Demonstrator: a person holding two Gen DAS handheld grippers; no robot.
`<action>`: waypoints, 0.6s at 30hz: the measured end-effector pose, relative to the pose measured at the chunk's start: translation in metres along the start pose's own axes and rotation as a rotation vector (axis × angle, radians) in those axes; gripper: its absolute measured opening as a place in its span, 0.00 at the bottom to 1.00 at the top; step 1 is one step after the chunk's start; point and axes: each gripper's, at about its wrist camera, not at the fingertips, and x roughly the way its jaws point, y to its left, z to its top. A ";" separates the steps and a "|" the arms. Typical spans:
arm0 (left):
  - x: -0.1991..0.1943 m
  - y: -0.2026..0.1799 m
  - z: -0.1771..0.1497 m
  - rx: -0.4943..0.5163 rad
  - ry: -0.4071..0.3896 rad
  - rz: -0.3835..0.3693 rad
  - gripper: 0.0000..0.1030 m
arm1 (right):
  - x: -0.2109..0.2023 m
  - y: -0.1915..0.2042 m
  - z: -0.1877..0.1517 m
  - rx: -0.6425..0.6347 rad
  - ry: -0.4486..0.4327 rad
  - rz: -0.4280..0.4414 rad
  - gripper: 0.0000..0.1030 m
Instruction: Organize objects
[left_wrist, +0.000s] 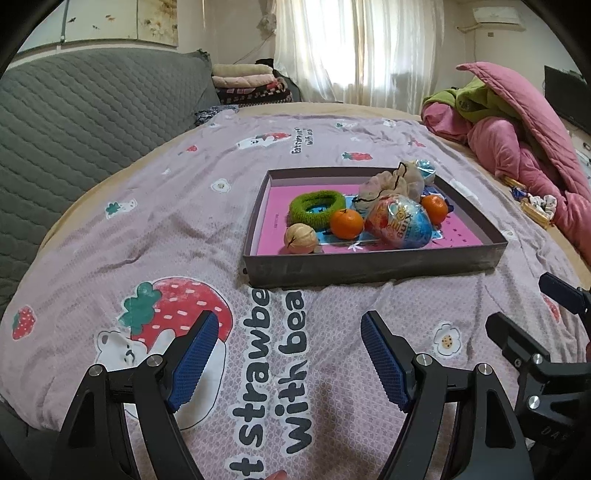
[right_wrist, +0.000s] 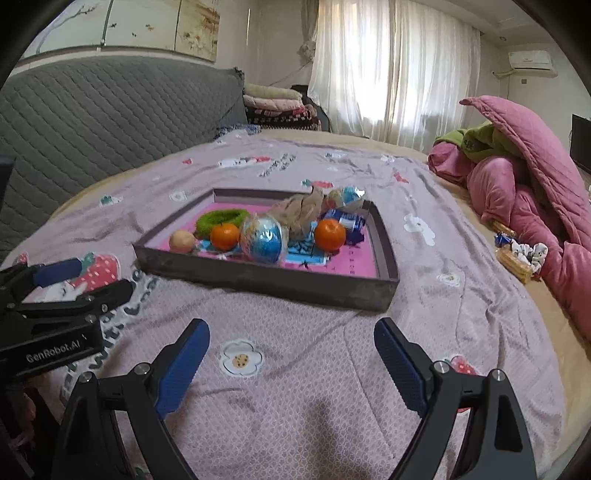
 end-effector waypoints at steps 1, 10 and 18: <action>0.002 -0.001 -0.001 0.004 0.001 0.001 0.78 | 0.001 0.001 -0.002 0.002 0.004 0.002 0.88; 0.018 -0.004 -0.006 0.010 0.010 -0.002 0.78 | 0.013 -0.004 -0.014 0.027 0.026 0.011 0.88; 0.028 0.001 -0.009 -0.010 0.027 0.000 0.78 | 0.022 -0.007 -0.017 0.040 0.045 0.007 0.88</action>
